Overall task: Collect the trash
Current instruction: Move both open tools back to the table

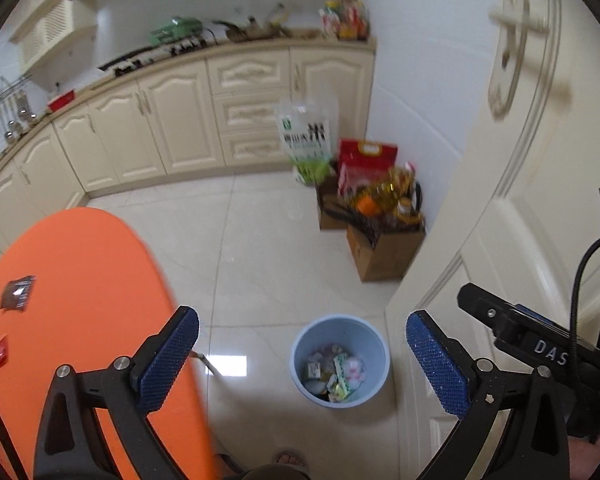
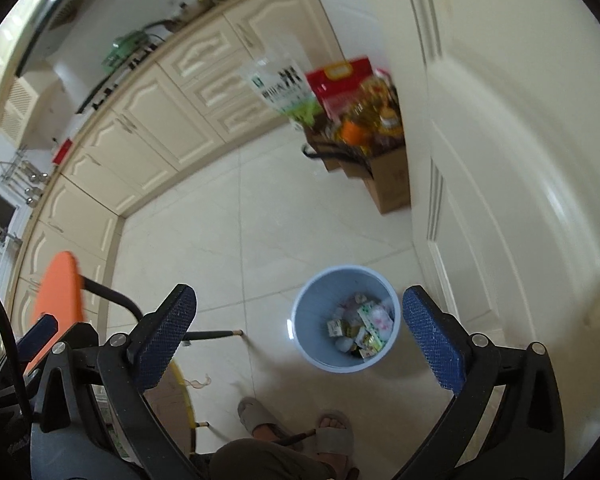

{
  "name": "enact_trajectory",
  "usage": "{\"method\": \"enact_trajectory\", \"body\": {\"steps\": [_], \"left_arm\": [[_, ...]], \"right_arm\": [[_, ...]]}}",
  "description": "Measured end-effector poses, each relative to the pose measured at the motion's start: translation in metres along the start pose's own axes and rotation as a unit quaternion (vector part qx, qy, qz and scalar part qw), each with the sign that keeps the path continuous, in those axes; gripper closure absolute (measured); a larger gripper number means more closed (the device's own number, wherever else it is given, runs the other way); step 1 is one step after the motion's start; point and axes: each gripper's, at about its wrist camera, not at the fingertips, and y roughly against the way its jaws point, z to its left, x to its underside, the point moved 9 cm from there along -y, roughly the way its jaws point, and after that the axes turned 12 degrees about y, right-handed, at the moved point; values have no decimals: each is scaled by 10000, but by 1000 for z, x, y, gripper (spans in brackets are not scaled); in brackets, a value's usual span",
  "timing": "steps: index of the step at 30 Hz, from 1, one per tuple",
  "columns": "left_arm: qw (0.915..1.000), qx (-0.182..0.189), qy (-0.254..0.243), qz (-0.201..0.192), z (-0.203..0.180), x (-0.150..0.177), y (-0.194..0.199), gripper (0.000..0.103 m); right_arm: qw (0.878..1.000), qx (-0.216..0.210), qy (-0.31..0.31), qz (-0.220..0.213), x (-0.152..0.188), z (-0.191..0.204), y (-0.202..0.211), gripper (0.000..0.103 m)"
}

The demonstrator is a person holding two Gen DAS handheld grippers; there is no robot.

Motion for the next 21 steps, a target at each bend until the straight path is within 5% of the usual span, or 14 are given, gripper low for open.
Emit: {"method": "enact_trajectory", "body": {"steps": [8,21], "left_arm": [[9945,-33,616,-848,65,26,119,1],[9708,-385,1427,-1889,156,132,275,1]], "right_arm": [[9934,-197,875,-709,-16,101,82,0],[9571,-609,2311,-1638,5,292,181,0]]}}
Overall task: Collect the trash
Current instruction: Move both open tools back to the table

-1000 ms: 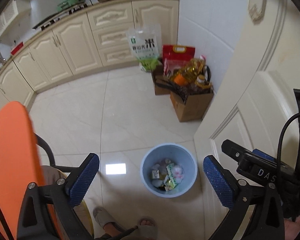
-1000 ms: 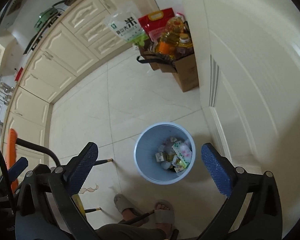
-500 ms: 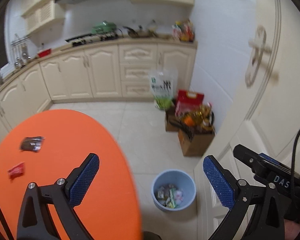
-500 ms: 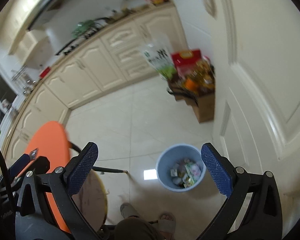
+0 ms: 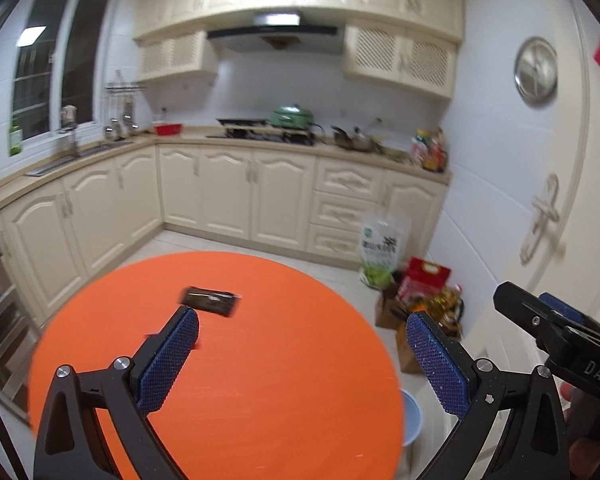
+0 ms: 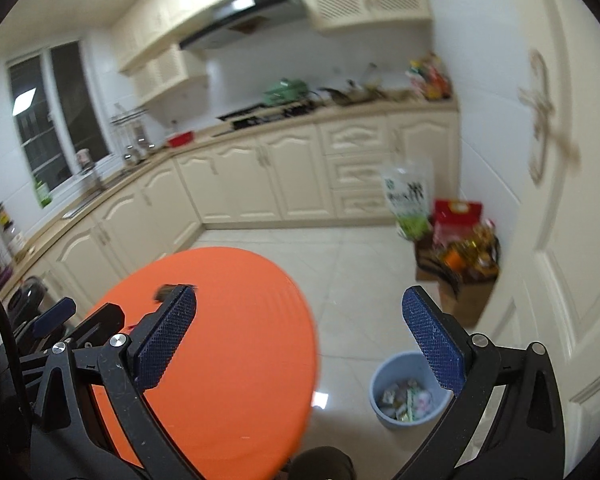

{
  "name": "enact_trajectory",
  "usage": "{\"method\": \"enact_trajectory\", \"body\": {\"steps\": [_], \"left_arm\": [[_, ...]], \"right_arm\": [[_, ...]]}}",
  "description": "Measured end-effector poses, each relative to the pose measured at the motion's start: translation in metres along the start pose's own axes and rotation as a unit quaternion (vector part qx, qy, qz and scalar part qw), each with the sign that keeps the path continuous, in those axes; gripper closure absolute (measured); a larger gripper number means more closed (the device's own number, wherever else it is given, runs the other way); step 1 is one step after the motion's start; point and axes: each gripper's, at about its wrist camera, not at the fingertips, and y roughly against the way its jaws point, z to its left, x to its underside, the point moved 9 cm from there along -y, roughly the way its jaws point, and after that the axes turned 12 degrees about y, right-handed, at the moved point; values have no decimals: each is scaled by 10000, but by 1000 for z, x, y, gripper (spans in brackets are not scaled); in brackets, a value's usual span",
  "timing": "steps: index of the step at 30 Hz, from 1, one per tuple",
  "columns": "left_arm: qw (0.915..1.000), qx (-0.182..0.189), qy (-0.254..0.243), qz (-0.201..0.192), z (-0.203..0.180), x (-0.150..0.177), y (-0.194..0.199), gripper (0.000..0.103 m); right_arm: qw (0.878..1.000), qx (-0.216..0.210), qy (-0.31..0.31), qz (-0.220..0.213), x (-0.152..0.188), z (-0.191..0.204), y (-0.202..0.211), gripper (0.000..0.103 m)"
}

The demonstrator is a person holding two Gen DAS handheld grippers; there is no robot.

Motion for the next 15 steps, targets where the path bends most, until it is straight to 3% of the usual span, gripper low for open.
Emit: {"method": "enact_trajectory", "body": {"steps": [7,15], "left_arm": [[9977,-479,388,-294,62,40,73,1],[9951,-683,682,-190,105,80,114,1]], "right_arm": [[9957,-371,818,-241,-15,101,9,0],[9868,-850,1367,-169,-4,181,-7,0]]}}
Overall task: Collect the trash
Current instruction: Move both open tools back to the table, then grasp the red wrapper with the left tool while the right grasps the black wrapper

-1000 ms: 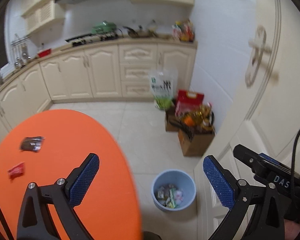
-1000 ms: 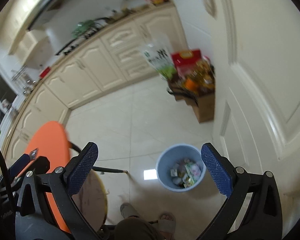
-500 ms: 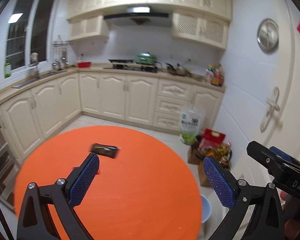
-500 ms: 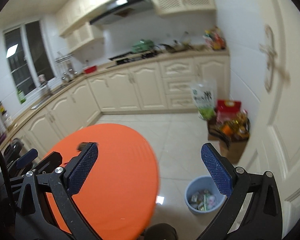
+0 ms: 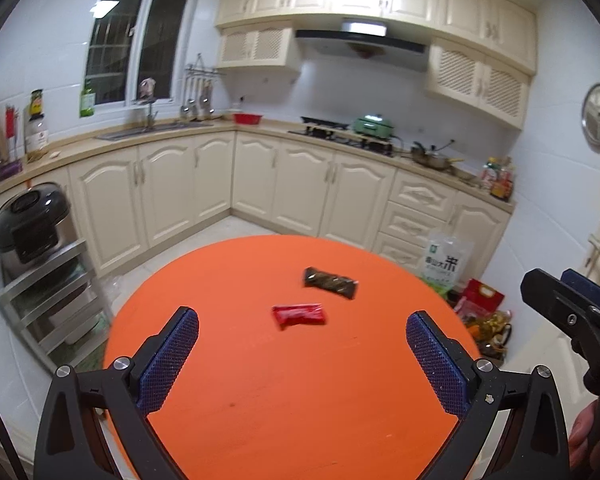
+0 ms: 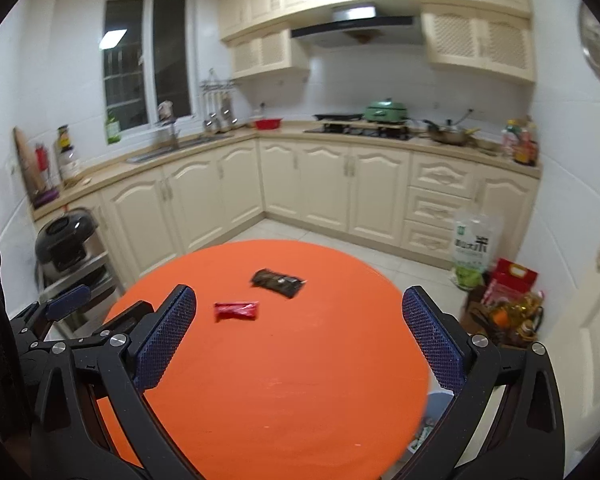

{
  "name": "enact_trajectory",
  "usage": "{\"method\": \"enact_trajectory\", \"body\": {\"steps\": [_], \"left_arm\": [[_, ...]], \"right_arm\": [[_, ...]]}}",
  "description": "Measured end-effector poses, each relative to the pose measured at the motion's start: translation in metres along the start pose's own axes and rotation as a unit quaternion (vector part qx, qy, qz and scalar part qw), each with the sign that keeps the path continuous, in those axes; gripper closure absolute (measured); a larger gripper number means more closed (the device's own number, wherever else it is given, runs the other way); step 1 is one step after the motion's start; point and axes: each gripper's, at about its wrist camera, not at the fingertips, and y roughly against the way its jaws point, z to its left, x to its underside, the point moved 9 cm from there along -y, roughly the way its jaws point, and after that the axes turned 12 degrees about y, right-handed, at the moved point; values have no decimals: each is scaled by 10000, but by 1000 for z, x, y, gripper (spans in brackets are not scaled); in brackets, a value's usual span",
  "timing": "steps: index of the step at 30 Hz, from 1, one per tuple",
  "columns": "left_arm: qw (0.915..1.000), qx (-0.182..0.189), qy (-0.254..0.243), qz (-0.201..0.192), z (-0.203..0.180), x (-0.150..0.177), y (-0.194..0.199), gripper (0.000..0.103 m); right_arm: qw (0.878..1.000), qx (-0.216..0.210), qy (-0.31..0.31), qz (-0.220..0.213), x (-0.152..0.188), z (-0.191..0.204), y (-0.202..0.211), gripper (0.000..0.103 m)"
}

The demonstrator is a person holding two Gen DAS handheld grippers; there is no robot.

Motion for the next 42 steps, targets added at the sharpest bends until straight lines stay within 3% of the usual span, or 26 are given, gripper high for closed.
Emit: {"method": "enact_trajectory", "body": {"steps": [5,8,12,15,26,32,38,42], "left_arm": [[9999,-117,-12,86,10,1,1,1],[9996,-139,-62,246,7,-7,-19,1],[9979,-196,-131,600,-2,-23,-68,1],[9961,-218,-135,848,0,-56,-112,1],[9881,-262,-369,1472,-14,-103,-226,1],[9797,-109,-730,1865,-29,-120,-297,1],[9666,141,-1457,2105,-46,-137,-351,1],[9534,435,-1893,2308,-56,-137,-376,11]], "right_arm": [[9997,-134,-11,188,8,14,-26,0],[9990,-193,-103,402,18,12,-49,0],[9971,-224,-166,703,32,-1,-82,0],[9953,-281,-196,903,42,-9,-108,0],[9871,-552,-208,1486,59,-26,-205,0],[9828,-807,-64,1659,58,-22,-245,0],[9754,-1179,308,1837,61,-12,-278,0],[9672,-1519,622,1940,62,-1,-299,0]]}}
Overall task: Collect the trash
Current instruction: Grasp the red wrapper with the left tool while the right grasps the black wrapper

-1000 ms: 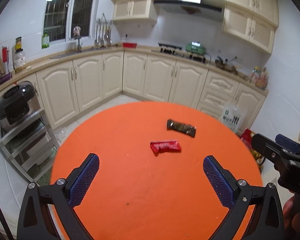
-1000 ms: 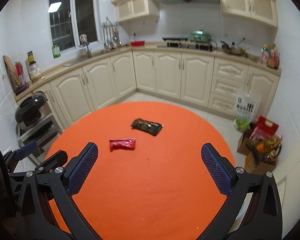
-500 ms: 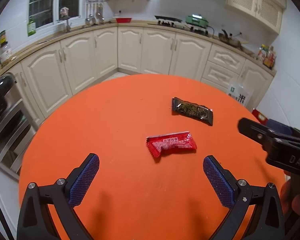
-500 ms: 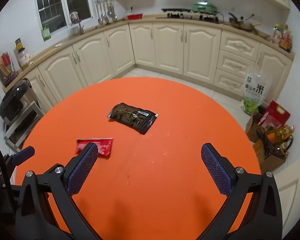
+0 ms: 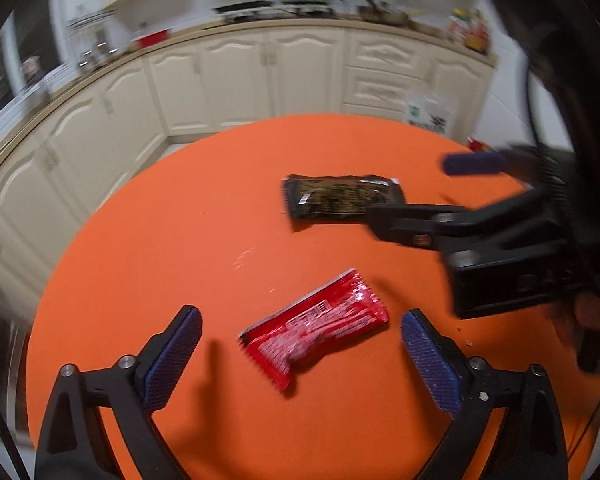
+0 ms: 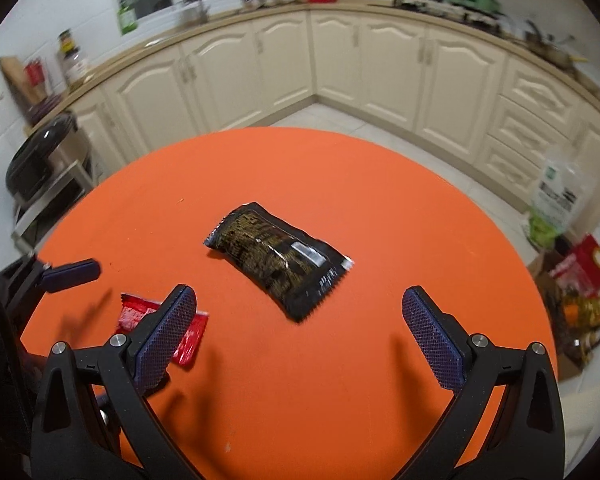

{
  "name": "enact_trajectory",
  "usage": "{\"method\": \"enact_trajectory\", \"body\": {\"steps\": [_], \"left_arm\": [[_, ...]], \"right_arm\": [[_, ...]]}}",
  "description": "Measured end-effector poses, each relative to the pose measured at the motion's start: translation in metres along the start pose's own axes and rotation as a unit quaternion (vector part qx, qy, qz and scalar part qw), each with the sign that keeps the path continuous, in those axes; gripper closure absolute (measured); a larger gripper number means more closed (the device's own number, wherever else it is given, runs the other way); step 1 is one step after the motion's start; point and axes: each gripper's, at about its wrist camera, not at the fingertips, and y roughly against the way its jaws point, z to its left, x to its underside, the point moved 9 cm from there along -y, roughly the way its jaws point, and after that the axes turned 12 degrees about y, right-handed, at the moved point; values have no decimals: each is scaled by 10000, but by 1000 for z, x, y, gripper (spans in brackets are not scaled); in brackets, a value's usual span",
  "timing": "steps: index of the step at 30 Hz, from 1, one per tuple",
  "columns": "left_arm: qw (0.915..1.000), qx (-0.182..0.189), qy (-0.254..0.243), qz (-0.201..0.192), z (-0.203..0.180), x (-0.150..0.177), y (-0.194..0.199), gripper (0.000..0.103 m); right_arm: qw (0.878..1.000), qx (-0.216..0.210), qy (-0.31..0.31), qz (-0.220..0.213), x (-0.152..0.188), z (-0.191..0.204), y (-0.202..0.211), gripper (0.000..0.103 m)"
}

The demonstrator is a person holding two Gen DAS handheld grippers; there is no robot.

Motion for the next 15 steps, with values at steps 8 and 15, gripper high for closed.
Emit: {"method": "enact_trajectory", "body": {"steps": [8,15], "left_arm": [[9988,385,-296,61,10,-20,-26,28],[9977,622,-260,11,15,-25,-35,77]], "right_arm": [[9983,-109,546,165,-10,0,-34,17],[9945,-97,1043,29,-17,25,-31,55]]}}
